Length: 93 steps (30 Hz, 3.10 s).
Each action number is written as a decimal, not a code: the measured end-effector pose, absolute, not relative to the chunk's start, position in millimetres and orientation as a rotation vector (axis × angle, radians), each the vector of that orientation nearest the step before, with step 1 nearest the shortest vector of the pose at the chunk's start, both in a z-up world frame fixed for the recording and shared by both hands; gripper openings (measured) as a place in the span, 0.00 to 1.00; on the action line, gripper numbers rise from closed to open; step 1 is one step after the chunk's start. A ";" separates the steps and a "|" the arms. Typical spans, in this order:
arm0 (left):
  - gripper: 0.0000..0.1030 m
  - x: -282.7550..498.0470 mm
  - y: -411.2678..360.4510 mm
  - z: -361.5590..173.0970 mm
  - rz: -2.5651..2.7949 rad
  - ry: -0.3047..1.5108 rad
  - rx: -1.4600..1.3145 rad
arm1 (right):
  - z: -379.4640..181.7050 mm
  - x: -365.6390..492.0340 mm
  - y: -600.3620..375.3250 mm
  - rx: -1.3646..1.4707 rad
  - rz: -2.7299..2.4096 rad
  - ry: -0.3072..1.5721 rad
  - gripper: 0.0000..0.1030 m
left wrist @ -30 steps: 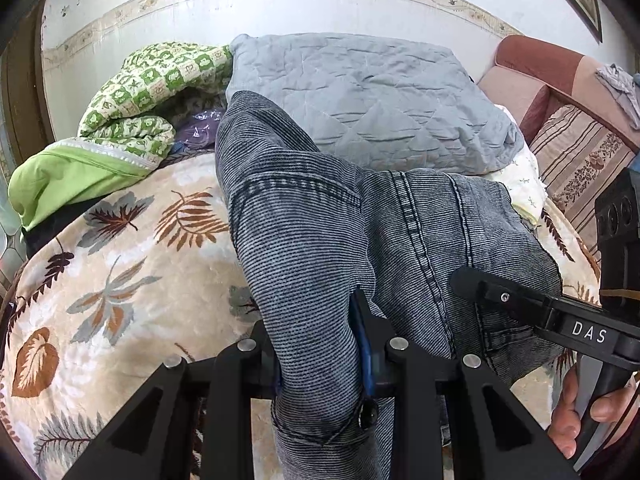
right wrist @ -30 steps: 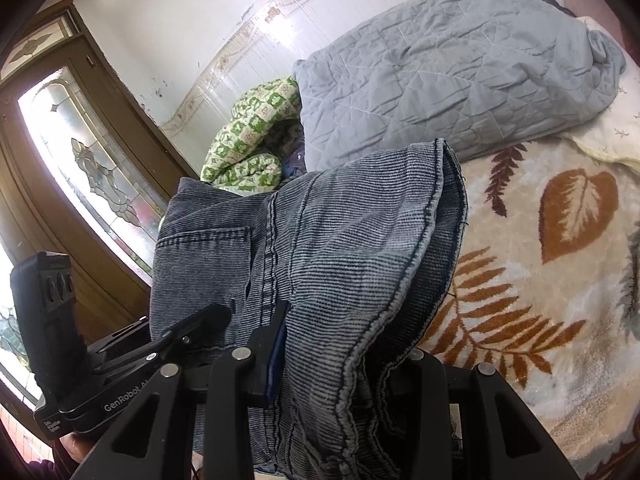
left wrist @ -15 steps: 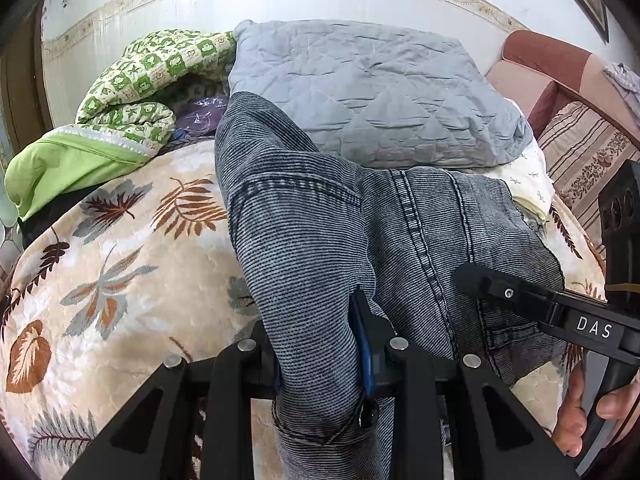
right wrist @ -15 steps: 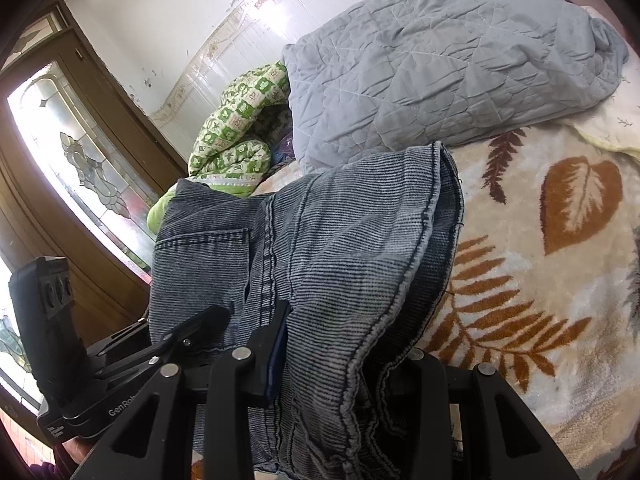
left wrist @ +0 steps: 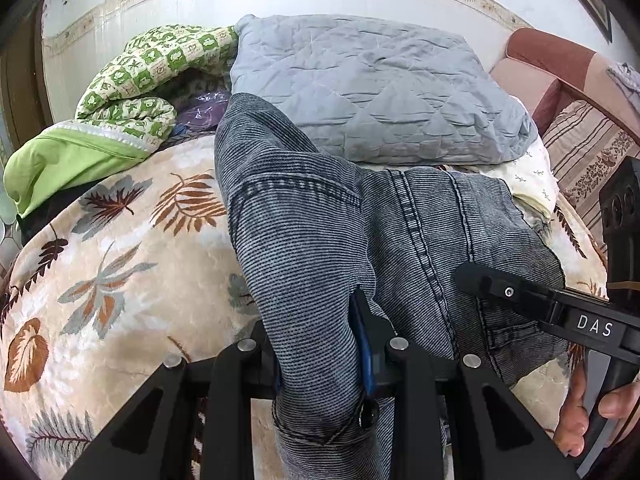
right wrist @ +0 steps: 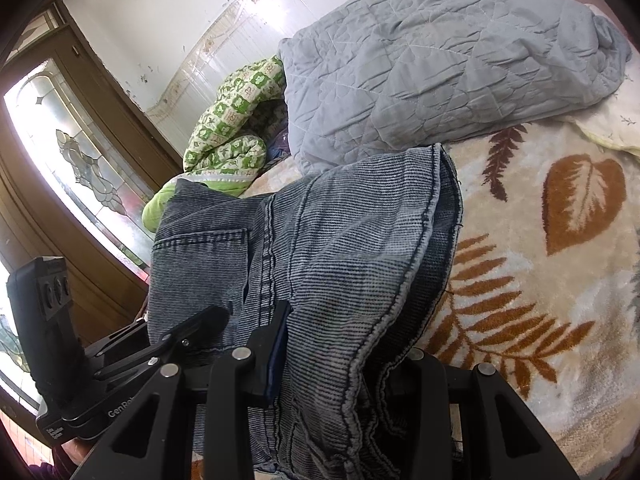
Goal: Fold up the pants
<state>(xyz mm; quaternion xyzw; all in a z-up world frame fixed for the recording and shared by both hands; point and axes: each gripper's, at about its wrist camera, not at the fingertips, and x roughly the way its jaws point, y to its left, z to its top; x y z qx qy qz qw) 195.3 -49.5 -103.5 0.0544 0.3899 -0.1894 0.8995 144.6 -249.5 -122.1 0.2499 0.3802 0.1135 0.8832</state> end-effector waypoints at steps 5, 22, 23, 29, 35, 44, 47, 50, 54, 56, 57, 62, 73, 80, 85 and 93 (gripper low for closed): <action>0.29 196.9 -50.0 -105.9 -0.390 0.812 0.113 | -124.6 146.6 -249.2 0.521 0.233 0.800 0.37; 0.31 209.3 -51.5 -122.8 -0.365 0.848 0.131 | -143.4 160.8 -253.4 0.537 0.198 0.872 0.37; 0.34 210.9 -51.9 -125.0 -0.356 0.853 0.139 | -146.6 162.6 -253.8 0.535 0.191 0.883 0.37; 0.42 218.2 -48.5 -136.0 -0.313 0.867 0.167 | -160.9 169.6 -256.8 0.504 0.121 0.929 0.53; 0.52 212.5 -51.0 -133.3 -0.263 0.813 0.266 | -160.5 170.6 -259.4 0.458 0.078 0.951 0.66; 0.63 197.1 -33.8 -109.8 -0.203 0.746 0.287 | -126.3 148.2 -260.4 0.328 -0.015 0.835 0.68; 0.63 190.7 -28.8 -106.3 -0.199 0.747 0.280 | -114.7 133.3 -265.9 0.355 -0.025 0.762 0.68; 0.64 186.3 -27.1 -109.8 -0.192 0.755 0.290 | -106.2 122.6 -257.5 0.344 0.027 0.720 0.67; 0.65 185.6 -30.2 -130.3 -0.145 0.784 0.360 | -110.2 118.6 -230.8 0.244 0.092 0.758 0.57; 0.65 187.6 -34.8 -146.1 -0.127 0.812 0.420 | -129.7 127.5 -215.9 0.201 0.107 0.863 0.57; 0.65 187.2 -36.4 -150.0 -0.129 0.818 0.429 | -143.8 131.6 -207.9 0.147 0.092 0.925 0.57; 0.65 182.1 -27.5 -131.7 -0.140 0.837 0.385 | -140.2 124.0 -200.0 0.087 0.061 0.920 0.57; 0.79 94.5 30.8 -33.7 -0.099 0.637 0.231 | -50.1 32.8 -211.2 0.190 -0.028 0.575 0.70; 0.85 42.7 44.4 4.1 -0.092 0.576 0.223 | -27.7 -23.6 -180.5 0.194 -0.049 0.459 0.74; 0.95 19.6 53.3 22.9 -0.080 0.542 0.199 | -15.3 -57.2 -166.2 0.241 -0.069 0.443 0.84; 0.96 1.9 66.7 39.8 -0.104 0.513 0.141 | 3.3 -74.0 -152.6 0.231 -0.119 0.456 0.93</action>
